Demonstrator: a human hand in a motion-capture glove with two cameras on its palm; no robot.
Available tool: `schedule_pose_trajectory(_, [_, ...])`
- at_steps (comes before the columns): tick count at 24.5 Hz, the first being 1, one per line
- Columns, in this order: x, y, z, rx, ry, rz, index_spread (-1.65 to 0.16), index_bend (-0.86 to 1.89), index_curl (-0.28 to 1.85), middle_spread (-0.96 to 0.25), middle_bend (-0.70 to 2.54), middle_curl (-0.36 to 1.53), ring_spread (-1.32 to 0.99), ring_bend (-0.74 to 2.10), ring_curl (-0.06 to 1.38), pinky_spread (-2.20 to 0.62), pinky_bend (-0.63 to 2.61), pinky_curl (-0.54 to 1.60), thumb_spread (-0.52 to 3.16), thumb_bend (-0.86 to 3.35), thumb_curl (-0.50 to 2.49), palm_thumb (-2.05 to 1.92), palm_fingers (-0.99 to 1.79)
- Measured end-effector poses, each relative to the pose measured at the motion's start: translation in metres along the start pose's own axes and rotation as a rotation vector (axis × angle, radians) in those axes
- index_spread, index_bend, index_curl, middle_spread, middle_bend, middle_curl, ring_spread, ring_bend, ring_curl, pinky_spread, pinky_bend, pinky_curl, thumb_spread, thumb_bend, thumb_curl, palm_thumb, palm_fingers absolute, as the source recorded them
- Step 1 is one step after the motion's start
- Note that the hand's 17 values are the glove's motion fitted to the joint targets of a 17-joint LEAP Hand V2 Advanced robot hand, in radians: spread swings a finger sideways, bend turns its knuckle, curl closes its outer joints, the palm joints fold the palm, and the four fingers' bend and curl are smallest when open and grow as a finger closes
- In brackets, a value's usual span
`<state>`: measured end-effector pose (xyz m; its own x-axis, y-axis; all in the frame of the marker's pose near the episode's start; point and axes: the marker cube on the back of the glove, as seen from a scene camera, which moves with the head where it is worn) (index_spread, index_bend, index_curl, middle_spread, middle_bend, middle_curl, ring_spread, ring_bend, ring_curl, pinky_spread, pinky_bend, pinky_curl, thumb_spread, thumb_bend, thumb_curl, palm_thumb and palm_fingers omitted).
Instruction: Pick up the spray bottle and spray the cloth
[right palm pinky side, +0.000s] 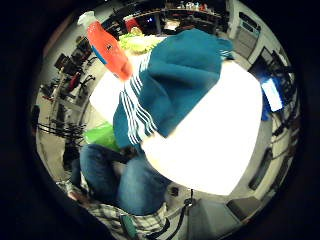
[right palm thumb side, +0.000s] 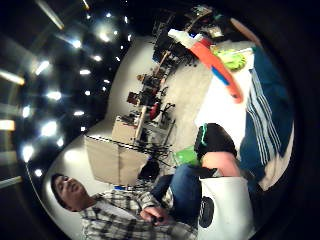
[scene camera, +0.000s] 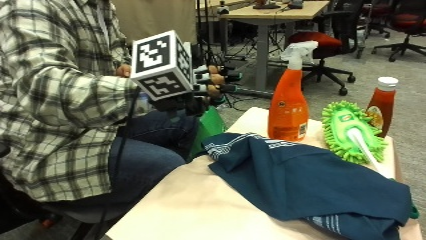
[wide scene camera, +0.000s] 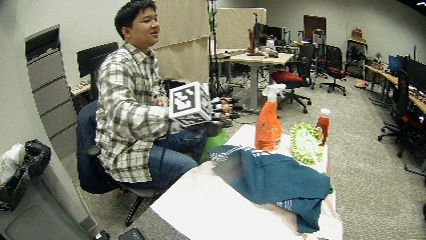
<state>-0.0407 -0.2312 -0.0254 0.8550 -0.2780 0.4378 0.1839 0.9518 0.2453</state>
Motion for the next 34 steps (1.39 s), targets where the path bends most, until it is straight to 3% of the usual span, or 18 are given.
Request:
schedule_pose_trajectory(8, [0.01,0.092,-0.024,-0.006,0.405,0.041,-0.37,0.21,0.44,-0.08,0.18,0.35,0.06,0.19,0.33,0.19,0.16,0.29,1.03,-0.03,0.62,0.75,0.14])
schedule_pose_trajectory(16, [0.008,0.195,-0.026,-0.007,0.531,0.128,-0.37,0.22,0.43,-0.08,0.18,0.34,0.08,0.19,0.32,0.19,0.16,0.28,1.08,-0.02,0.59,0.69,0.14])
schedule_pose_trajectory(24, [0.021,0.327,0.018,-0.082,0.527,0.307,-0.35,0.26,0.43,-0.08,0.18,0.33,0.09,0.18,0.3,0.19,0.16,0.27,1.13,-0.01,0.59,0.71,0.14])
schedule_pose_trajectory(34, [0.063,0.382,0.056,-0.189,0.422,0.522,-0.34,0.27,0.42,-0.07,0.18,0.32,0.09,0.19,0.29,0.19,0.17,0.27,1.21,0.0,0.59,0.75,0.12])
